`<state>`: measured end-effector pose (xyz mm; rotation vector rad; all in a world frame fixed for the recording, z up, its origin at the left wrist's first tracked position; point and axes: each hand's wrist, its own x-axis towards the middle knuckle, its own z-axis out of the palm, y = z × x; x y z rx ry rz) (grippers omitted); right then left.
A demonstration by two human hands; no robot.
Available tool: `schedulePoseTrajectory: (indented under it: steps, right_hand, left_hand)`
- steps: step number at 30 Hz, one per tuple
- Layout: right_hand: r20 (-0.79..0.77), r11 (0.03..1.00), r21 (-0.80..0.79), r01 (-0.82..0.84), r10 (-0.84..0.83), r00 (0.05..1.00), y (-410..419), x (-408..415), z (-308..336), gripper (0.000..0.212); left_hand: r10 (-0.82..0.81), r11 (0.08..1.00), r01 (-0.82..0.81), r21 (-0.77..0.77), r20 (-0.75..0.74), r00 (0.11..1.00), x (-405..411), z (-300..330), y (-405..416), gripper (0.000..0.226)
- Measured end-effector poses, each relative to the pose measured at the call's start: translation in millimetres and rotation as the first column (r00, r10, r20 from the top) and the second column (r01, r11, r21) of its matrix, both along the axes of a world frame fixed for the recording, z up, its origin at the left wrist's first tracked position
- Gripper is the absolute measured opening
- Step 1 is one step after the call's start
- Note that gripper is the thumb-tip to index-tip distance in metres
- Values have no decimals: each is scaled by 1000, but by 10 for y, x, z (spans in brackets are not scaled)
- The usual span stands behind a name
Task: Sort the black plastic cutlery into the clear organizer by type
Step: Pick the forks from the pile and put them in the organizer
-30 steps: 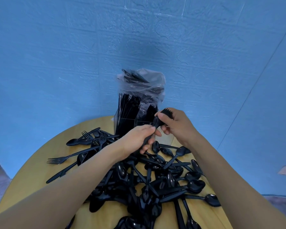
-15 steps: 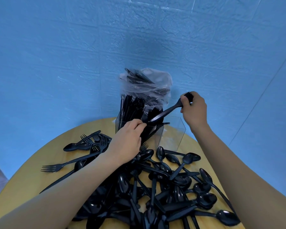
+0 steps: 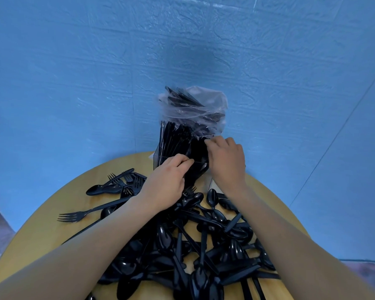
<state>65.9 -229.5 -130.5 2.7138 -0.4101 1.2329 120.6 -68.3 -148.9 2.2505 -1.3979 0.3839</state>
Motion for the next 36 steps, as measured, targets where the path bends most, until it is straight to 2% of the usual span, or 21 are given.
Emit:
schedulePoseTrajectory:
  steps: [3, 6, 10, 12, 14, 17, 22, 27, 31, 34, 36]
  right_hand:
    - [-37, 998, 52, -42, 44, 998, -5, -39, -21, 21]
    - [-37, 993, 99, -57, 61, 997, 23, -87, 20, 39]
    - [126, 944, 289, -157, 124, 984, 132, -390, -5, 29]
    - [141, 882, 417, -219, 175, 974, 199, -575, -92, 21]
    - [-30, 820, 551, -157, 207, 978, 223, -659, -231, 16]
    - [-277, 798, 602, -19, 231, 933, 192, -613, -393, 18]
    - [-420, 782, 621, 52, 276, 865, 192, -402, -411, 29]
    - [-448, 757, 650, 65, 312, 838, 129, -354, -481, 27]
    - [-399, 705, 707, 54, 336, 853, 101, -341, -478, 20]
    - [-368, 677, 734, 53, 332, 869, 108, -313, -433, 20]
    - [-397, 697, 714, 61, 332, 856, 139, -278, -396, 23]
  left_hand:
    - [0, 1000, 0, 18, -14, 1000, 10, 8, 1, 52]
    - [-6, 999, 7, 34, -34, 999, 0, 52, 10, 52]
    - [14, 999, -16, -43, -49, 999, -79, 52, 123, 39]
    - [44, 998, -48, -44, -88, 995, -103, 0, 189, 30]
    - [101, 995, -99, 21, -161, 982, -83, -62, 206, 25]
    - [181, 978, -149, 144, -238, 954, -40, -106, 138, 26]
    - [215, 940, -129, 317, -254, 943, -15, -125, -85, 32]
    - [261, 871, -169, 462, -141, 955, -23, -179, -242, 37]
    - [283, 901, -156, 406, -276, 918, -14, -190, -247, 18]
    - [283, 945, -173, 276, -430, 857, 37, -184, -188, 13]
    - [262, 964, -188, 191, -520, 813, 67, -171, -141, 14]
